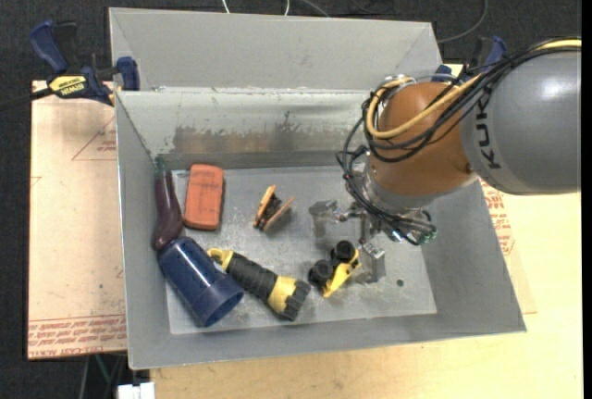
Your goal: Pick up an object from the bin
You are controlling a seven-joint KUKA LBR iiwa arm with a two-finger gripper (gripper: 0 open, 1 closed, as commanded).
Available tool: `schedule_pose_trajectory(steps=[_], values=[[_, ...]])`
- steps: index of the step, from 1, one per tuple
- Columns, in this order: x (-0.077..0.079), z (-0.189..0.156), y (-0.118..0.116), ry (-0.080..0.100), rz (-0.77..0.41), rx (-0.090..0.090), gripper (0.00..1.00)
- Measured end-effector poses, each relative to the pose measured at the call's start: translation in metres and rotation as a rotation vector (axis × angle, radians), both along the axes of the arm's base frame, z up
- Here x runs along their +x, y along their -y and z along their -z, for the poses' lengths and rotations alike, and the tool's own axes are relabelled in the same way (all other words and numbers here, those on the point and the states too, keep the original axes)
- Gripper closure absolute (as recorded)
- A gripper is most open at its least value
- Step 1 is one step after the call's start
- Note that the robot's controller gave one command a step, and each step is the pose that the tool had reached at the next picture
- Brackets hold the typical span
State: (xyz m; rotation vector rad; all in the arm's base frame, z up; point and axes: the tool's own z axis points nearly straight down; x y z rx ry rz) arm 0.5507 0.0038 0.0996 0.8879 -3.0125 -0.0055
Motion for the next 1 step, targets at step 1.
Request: schedule_pose_trajectory(steps=[1], values=[[-0.0202, 0.0300, -0.0050, 0.014, -0.396, -0.001, 0.00]])
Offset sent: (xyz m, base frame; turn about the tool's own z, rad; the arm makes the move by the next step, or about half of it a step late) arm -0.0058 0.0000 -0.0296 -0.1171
